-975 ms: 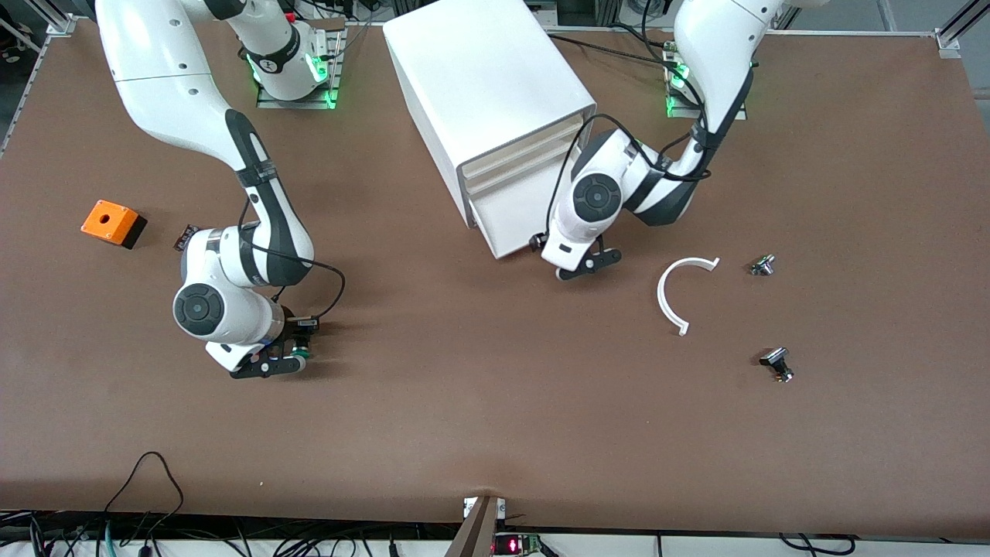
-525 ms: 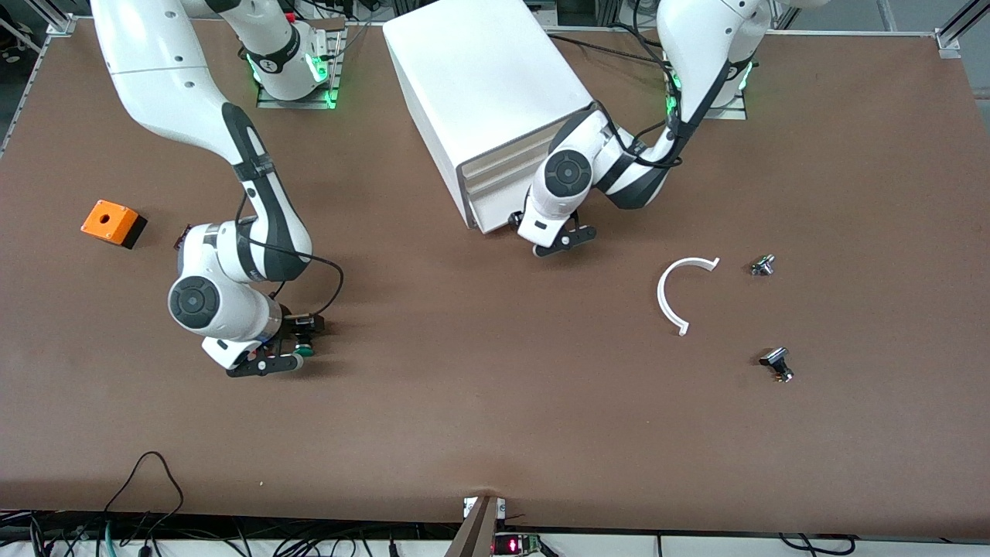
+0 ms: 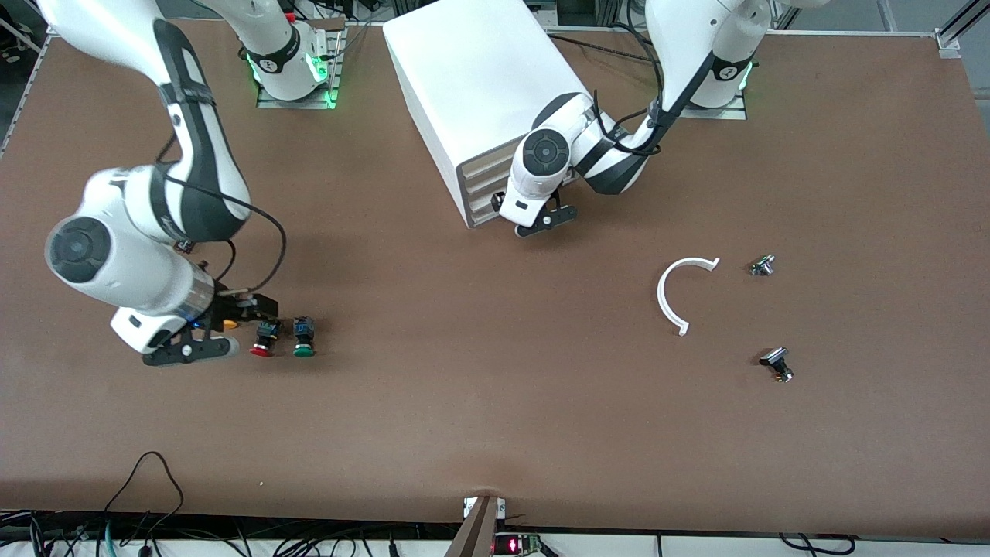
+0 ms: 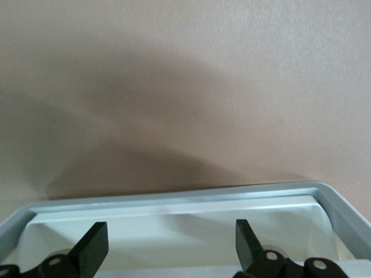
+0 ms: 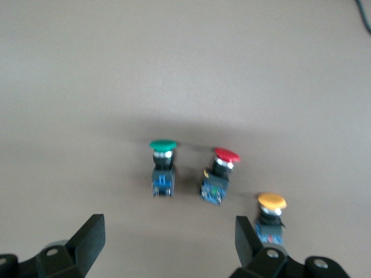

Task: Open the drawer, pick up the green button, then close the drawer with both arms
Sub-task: 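Set the green button beside the red button while the left gripper shuts the drawer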

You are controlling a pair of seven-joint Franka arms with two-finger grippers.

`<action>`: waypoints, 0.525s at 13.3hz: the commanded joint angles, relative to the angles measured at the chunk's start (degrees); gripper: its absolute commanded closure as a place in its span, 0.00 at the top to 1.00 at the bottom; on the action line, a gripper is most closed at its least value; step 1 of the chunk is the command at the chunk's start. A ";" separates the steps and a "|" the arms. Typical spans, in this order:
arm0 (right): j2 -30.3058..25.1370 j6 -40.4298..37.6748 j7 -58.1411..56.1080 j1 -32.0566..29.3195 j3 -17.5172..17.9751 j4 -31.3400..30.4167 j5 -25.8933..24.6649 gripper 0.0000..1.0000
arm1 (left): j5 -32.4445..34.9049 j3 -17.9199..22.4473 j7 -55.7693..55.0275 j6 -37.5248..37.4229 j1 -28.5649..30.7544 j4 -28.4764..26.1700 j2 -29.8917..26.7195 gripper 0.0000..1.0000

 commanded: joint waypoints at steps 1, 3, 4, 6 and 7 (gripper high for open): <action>-3.51 -6.07 -1.27 -0.12 -0.17 1.86 -0.06 0.99 | 0.72 -1.75 -2.61 0.18 0.20 -2.36 -2.21 0.96; -6.31 -9.07 -0.48 -0.12 -0.26 2.31 -0.15 0.99 | 0.72 -2.02 -2.87 0.10 0.29 -2.45 -2.30 0.96; -7.72 -10.39 -0.39 -0.12 -0.26 2.31 -0.15 0.99 | 0.72 -2.02 -2.88 0.10 0.38 -2.37 -2.39 0.97; -10.97 -13.81 -0.30 -1.78 0.00 2.22 -0.32 0.99 | 0.72 -2.11 -2.88 0.10 0.55 -2.36 -2.48 0.97; -12.82 -15.57 -0.21 -3.27 0.35 1.70 -0.58 0.99 | 0.72 -2.02 -2.53 0.01 0.73 -2.36 -3.09 0.97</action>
